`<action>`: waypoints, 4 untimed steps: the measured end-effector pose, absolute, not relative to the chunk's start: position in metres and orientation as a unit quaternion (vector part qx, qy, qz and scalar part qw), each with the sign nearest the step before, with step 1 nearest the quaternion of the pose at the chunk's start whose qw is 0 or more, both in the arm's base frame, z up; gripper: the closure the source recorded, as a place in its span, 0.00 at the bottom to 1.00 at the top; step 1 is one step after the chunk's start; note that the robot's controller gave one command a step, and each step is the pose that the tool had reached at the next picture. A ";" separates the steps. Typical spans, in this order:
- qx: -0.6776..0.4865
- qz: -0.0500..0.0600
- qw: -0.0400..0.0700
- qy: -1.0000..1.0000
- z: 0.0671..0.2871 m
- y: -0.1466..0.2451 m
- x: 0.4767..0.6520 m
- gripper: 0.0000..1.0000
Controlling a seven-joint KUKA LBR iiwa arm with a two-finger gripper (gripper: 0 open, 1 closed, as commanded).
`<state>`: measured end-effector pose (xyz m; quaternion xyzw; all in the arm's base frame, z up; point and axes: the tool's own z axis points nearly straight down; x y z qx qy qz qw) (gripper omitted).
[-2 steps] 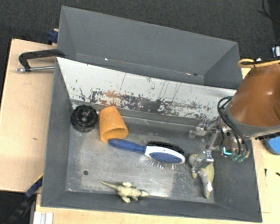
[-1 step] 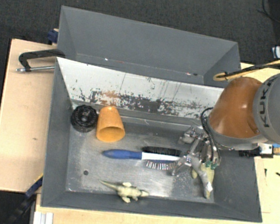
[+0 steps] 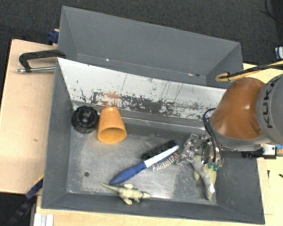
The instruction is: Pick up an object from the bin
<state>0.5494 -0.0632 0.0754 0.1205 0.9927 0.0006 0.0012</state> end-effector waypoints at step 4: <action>0.268 0.001 0.002 0.963 0.079 0.082 0.543 0.00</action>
Offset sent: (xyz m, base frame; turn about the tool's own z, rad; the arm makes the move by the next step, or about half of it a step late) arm 0.0000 0.0000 0.0000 0.0000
